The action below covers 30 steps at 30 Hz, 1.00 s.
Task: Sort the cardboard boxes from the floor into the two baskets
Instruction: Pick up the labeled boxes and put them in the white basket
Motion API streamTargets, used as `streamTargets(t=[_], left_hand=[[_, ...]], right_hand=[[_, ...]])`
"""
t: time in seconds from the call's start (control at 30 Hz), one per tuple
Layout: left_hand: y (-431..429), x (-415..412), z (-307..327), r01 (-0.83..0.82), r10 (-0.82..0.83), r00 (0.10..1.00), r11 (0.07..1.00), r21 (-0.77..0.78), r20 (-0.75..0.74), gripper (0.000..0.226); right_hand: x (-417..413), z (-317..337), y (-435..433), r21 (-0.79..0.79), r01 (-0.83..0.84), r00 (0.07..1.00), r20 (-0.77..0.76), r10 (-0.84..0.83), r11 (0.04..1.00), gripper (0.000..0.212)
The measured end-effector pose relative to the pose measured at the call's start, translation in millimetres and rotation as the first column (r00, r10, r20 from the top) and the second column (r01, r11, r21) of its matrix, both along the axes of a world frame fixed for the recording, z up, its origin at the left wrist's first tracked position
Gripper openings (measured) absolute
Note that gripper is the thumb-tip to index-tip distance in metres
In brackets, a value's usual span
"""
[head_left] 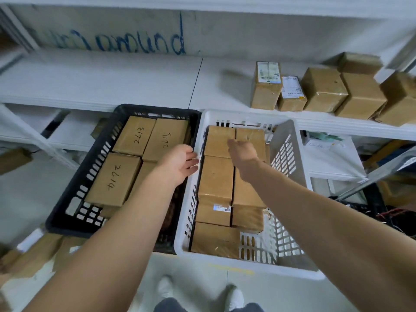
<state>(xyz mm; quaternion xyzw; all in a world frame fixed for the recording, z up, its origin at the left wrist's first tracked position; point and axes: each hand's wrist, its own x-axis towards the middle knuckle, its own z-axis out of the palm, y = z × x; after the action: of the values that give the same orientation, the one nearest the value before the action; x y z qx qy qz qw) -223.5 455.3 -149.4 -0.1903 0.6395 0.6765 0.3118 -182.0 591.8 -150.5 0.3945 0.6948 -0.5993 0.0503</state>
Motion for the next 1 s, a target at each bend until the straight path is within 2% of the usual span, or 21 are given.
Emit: streamTargets(t=[0.07, 0.2, 0.33, 0.43, 0.57, 0.8, 1.0], left_hand=[[-23.8, -13.0, 2.9, -0.021, 0.02, 0.998, 1.0, -0.021, -0.058, 0.034], [-87.7, -43.4, -6.3, -0.073, 0.054, 0.988, 0.989, -0.132, -0.144, 0.034], [-154.3, -77.2, -24.3, -0.098, 0.038, 0.982, 0.94, -0.328, -0.183, 0.034], [-199.1, -101.6, -41.9, -0.009, -0.093, 0.98, 0.866, -0.499, -0.178, 0.035], [-235.1, -133.6, -66.5, 0.162, -0.306, 0.943, 0.77, -0.618, -0.134, 0.043], [-253.4, -161.7, -97.5, 0.377, -0.51, 0.86, 0.679, -0.63, -0.035, 0.033], [-252.8, -167.4, -115.6, 0.46, -0.575, 0.818, 0.639, -0.617, 0.014, 0.039]], right_hand=[[-11.0, 3.4, -20.5, -0.043, -0.045, 0.999, -0.031, 0.044, 0.998, 0.039], [-38.6, 2.9, -68.8, -0.091, -0.101, 0.994, -0.047, 0.097, 0.991, 0.052], [-61.9, -17.4, -121.6, -0.137, -0.13, 0.991, -0.008, 0.131, 0.982, 0.044], [-71.0, -28.6, -157.4, -0.141, -0.1, 0.99, 0.088, 0.113, 0.985, 0.059], [-86.2, -45.6, -182.4, -0.121, -0.001, 0.986, 0.163, 0.021, 0.993, 0.061], [-86.2, -72.3, -202.6, -0.087, 0.085, 0.954, 0.293, -0.056, 0.993, 0.057], [-86.5, -89.3, -212.6, -0.121, 0.132, 0.937, 0.339, -0.084, 0.984, 0.066]])
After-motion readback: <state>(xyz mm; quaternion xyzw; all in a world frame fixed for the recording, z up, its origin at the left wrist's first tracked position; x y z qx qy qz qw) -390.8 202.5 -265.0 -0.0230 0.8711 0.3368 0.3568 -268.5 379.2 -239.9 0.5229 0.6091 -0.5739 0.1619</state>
